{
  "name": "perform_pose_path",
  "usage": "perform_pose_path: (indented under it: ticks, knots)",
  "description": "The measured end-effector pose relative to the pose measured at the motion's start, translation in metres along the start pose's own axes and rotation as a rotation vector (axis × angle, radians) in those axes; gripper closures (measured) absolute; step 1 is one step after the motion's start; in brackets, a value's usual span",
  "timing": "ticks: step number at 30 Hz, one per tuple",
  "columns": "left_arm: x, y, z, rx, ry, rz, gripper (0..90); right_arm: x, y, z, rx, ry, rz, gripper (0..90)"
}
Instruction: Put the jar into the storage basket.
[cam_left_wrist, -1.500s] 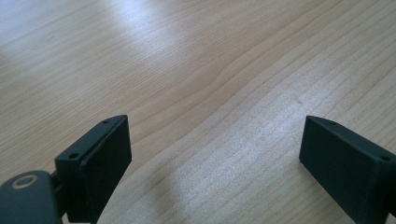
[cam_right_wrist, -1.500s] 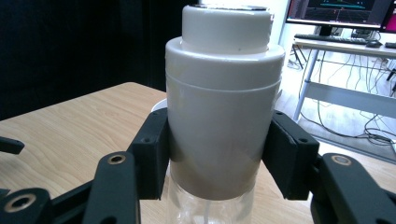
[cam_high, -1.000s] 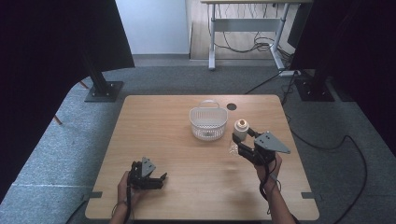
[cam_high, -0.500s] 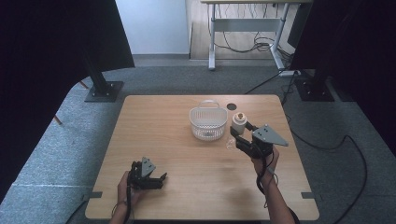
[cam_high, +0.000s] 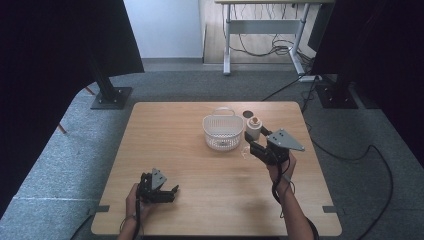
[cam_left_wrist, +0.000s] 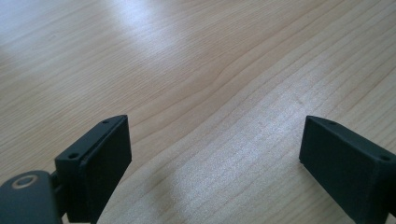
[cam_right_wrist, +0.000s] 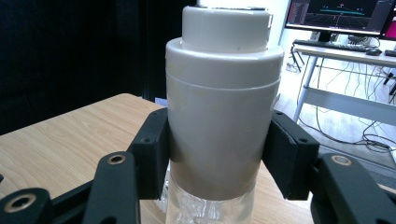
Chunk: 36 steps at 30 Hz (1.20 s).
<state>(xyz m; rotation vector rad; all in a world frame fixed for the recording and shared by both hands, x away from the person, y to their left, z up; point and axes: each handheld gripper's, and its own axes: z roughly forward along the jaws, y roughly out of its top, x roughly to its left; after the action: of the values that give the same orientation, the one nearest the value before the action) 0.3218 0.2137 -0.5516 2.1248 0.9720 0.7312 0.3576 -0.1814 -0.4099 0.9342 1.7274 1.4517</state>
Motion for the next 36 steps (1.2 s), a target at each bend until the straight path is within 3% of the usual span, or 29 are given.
perform_pose_path:
  ticks: [7, 36]
  knots:
    - [0.0, 0.0, 0.0, 0.0, -0.001, 0.0, 9.1, 0.001, 0.001, 0.004, -0.011, -0.003, 0.028, 45.7]
    - [0.001, 0.0, 0.0, -0.001, -0.004, -0.002, 9.1, 0.005, 0.021, 0.033, 0.002, 0.007, 0.012, 45.7]
